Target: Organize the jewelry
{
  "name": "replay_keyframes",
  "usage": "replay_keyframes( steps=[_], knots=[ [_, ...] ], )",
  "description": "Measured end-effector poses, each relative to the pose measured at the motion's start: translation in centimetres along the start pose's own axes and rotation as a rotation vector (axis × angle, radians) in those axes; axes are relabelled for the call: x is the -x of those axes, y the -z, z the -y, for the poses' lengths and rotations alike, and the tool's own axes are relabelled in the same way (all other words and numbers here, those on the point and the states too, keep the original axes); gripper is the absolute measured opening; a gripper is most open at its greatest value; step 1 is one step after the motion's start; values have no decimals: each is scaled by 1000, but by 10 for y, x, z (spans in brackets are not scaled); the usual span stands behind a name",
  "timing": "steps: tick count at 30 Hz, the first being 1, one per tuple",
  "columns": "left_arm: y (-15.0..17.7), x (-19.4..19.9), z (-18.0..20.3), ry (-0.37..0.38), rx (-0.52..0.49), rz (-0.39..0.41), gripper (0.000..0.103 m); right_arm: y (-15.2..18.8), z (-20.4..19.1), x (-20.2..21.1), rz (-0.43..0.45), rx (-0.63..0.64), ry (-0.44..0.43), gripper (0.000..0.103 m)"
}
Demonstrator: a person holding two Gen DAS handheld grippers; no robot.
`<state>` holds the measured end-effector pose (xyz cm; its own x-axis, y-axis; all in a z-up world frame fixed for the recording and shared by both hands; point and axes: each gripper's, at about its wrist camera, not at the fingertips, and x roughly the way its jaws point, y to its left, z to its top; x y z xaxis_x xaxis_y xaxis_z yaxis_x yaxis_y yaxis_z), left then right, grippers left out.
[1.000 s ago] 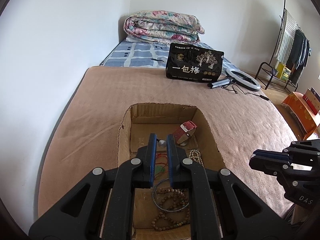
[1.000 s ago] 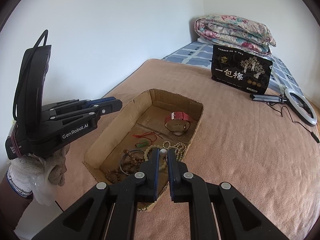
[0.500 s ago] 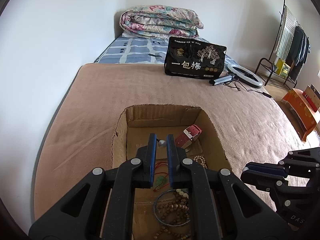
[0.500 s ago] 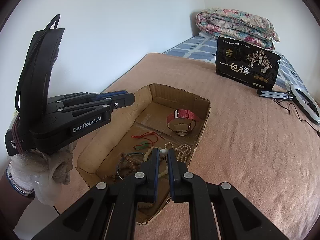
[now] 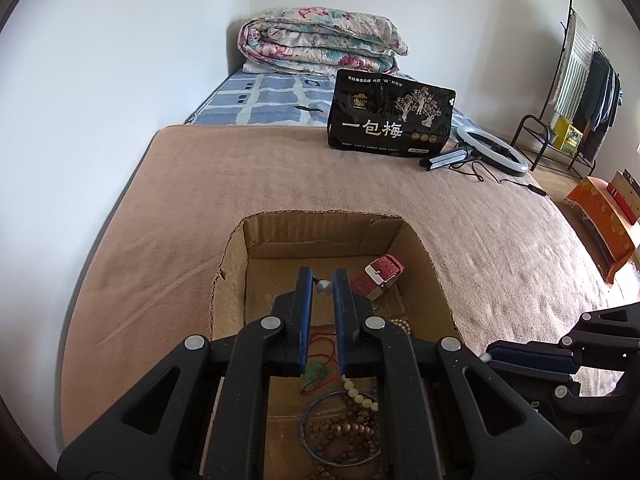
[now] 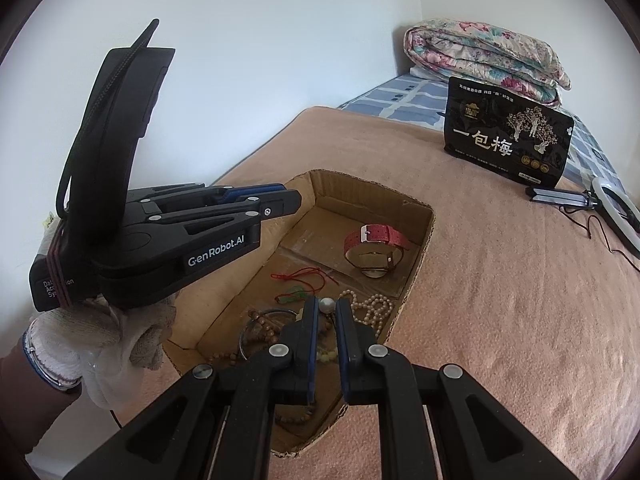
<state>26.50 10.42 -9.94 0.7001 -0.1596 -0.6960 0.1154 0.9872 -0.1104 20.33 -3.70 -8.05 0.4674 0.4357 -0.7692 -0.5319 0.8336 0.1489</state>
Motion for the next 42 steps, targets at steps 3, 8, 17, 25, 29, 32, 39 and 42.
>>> replay_keyframes(
  steps=[3,8,17,25,29,32,39,42],
  knots=[
    [-2,-7,2,-10,-2,5,9,0,-1,1,11,7,-6,24],
    [-1,-5,3,-36,5,44,60,3,-6,5,30,30,3,72],
    [-2,2,7,-56,-8,65,66,6,-5,11,56,17,55,94],
    [-2,12,9,-59,-4,73,66,6,-1,21,76,-3,71,94],
    [-1,20,11,-69,-9,83,66,6,-1,28,89,-5,80,96],
    [-1,29,12,-70,-8,91,66,7,-1,34,98,-3,85,96],
    [1,50,15,-83,0,118,66,9,-4,50,122,6,98,97],
    [1,61,17,-94,-1,131,66,10,-6,59,139,13,110,100]
  ],
)
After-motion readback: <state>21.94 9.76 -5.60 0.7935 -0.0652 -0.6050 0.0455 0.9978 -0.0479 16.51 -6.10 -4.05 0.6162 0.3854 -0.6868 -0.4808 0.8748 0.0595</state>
